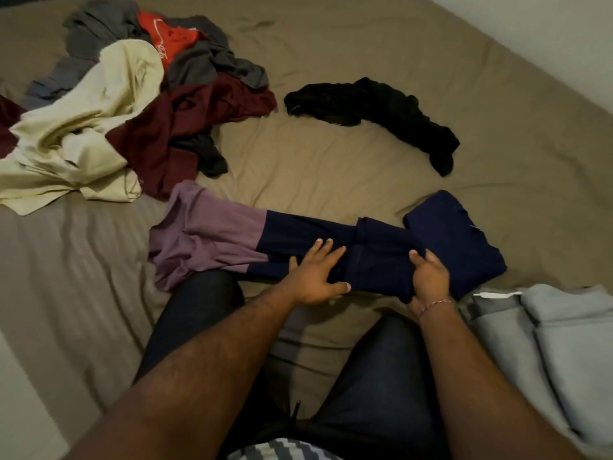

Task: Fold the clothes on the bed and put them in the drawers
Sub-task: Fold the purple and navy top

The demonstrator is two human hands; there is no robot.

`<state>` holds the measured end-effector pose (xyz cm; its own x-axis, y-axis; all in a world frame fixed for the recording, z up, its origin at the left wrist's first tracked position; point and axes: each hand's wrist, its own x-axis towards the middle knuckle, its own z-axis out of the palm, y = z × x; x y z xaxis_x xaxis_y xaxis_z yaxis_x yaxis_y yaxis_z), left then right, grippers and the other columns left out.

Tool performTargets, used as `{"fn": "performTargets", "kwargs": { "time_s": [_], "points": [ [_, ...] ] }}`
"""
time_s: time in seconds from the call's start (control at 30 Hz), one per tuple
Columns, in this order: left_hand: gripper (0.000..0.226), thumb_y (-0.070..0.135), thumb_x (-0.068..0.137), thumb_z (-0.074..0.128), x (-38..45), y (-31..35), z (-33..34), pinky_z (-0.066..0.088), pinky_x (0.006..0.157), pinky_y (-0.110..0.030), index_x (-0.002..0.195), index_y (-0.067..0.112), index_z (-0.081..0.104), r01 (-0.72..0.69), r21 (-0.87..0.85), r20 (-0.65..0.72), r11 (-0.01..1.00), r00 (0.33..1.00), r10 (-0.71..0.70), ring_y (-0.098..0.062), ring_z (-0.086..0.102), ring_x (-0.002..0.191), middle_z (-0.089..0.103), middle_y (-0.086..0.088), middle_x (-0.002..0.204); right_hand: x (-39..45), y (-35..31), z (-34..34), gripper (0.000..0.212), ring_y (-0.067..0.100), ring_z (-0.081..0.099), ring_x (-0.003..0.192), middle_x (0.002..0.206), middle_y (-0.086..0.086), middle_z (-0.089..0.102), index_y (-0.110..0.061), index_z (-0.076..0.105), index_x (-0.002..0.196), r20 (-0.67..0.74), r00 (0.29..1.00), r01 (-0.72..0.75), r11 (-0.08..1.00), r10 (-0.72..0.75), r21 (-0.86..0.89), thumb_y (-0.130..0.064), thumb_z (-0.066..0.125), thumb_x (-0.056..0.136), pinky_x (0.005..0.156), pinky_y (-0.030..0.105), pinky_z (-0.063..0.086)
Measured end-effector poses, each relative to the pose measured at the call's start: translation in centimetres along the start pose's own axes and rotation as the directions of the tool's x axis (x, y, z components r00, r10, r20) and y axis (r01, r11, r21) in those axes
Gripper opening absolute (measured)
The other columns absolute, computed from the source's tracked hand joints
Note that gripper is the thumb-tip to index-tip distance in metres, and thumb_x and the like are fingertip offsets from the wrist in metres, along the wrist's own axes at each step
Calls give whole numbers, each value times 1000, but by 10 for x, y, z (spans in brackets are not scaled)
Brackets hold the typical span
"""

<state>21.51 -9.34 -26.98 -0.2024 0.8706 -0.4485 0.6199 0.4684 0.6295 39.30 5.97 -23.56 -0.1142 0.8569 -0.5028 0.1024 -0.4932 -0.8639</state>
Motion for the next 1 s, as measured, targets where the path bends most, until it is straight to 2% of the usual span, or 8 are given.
{"fn": "performTargets", "kwargs": {
  "time_s": [0.2, 0.33, 0.47, 0.57, 0.67, 0.83, 0.93, 1.0],
  "points": [
    [88, 54, 99, 60, 25, 41, 3, 13, 128, -51, 167, 32, 8, -172, 56, 35, 984, 985, 170, -16, -3, 160, 2, 3, 175, 31, -47, -72, 37, 36, 62, 121, 138, 15, 63, -10, 61, 141, -201, 975, 72, 992, -92, -103, -11, 56, 104, 106, 51, 51],
    [85, 45, 99, 61, 14, 27, 1, 16, 129, -44, 167, 25, 13, -154, 148, -32, 977, 987, 160, -20, 4, 161, 7, -4, 175, 23, -55, -65, 25, 22, 64, 101, 123, 8, 70, -15, 70, 124, -102, 979, 135, 937, -176, -322, -14, 64, 100, 87, 33, 50],
    [70, 28, 104, 62, -9, 12, 0, 21, 128, -36, 164, 22, 28, -153, -308, -144, 939, 983, 113, -19, 22, 157, 25, -3, 170, -11, -37, 6, 32, 20, 64, 115, 125, 5, 70, -13, 68, 130, 146, 948, 318, 821, -283, -474, -15, 66, 98, 105, 39, 50],
    [52, 17, 110, 48, -15, 22, -10, 32, 125, -45, 161, 17, 35, -65, -838, -157, 541, 980, -125, -25, 42, 148, 44, -8, 160, -41, -13, 59, 37, 6, 69, 87, 97, -8, 72, -21, 63, 136, 412, 890, 371, 836, -196, -403, -23, 66, 99, 90, 32, 57],
    [39, 25, 111, 45, -22, 18, -21, 48, 112, -49, 148, 18, 53, -96, -975, -158, 199, 932, -325, -28, 60, 131, 63, -7, 142, -52, 4, 73, 33, 8, 67, 72, 76, -7, 69, -29, 66, 128, 339, 920, 341, 832, -198, -438, -40, 67, 96, 81, 37, 58],
    [56, 32, 103, 60, -28, 0, -23, 46, 113, -40, 156, 31, 41, -69, -872, -254, 485, 910, -329, -18, 52, 136, 50, 6, 152, -26, 18, 43, 70, 35, 58, 123, 141, 15, 53, -13, 48, 145, 1, 997, 56, 761, -73, -646, -38, 77, 87, 105, 48, 51],
    [63, 32, 98, 66, -30, -6, -17, 38, 117, -38, 155, 29, 41, -3, -624, -458, 781, 811, -364, -15, 45, 135, 40, 3, 154, -23, 31, 40, 69, 34, 62, 109, 130, 15, 60, -6, 47, 141, 8, 988, -129, 867, 152, -482, -24, 82, 85, 92, 44, 56],
    [54, 29, 98, 66, -35, -5, -16, 45, 109, -34, 149, 28, 49, 8, -609, -458, 793, 813, -360, -15, 55, 120, 48, 0, 143, -24, 35, 45, 49, 34, 67, 104, 123, 15, 68, -5, 60, 128, 54, 986, -121, 898, 158, -424, -15, 81, 85, 93, 48, 58]
  ]
}}
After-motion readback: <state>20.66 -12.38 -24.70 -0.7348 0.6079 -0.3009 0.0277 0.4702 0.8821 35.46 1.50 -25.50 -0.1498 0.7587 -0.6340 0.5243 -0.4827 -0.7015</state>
